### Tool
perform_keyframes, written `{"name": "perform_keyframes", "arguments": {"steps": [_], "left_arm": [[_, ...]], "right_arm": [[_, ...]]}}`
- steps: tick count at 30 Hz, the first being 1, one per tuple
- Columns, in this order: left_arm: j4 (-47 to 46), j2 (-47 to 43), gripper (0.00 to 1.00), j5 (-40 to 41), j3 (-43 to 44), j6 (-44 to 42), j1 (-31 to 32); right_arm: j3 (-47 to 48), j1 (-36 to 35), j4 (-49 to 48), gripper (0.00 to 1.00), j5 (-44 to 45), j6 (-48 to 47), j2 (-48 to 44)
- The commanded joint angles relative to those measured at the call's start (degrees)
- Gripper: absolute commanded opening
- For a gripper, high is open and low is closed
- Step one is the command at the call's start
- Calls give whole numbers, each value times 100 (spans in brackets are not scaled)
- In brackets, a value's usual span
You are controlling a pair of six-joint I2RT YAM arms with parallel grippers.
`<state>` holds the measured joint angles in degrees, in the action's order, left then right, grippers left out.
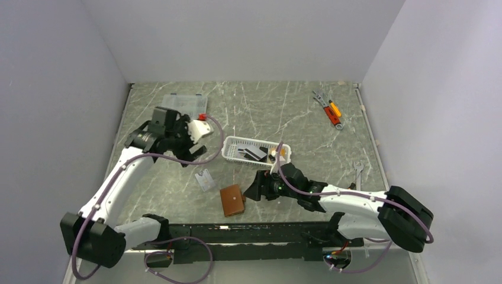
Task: Put the credit cards into the card holder
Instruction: Close the card holder at the center of the board.
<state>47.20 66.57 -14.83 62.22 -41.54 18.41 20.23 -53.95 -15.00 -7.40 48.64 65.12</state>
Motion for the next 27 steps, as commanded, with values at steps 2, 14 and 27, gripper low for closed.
{"name": "perform_keyframes", "arguments": {"steps": [2,14,27], "left_arm": [[-969,-1061,100,-131,-542,1108,-767],[-785,-891,99,-3218,-1519,343,-707],[16,1061,99,-4487,-1108,-1051,-545]], "right_arm": [[534,-411,156,71,-429,-26,518],[1240,-974,-221,51,-456,78,1860],[2051,-1182,695,9,89,-274,2031]]}}
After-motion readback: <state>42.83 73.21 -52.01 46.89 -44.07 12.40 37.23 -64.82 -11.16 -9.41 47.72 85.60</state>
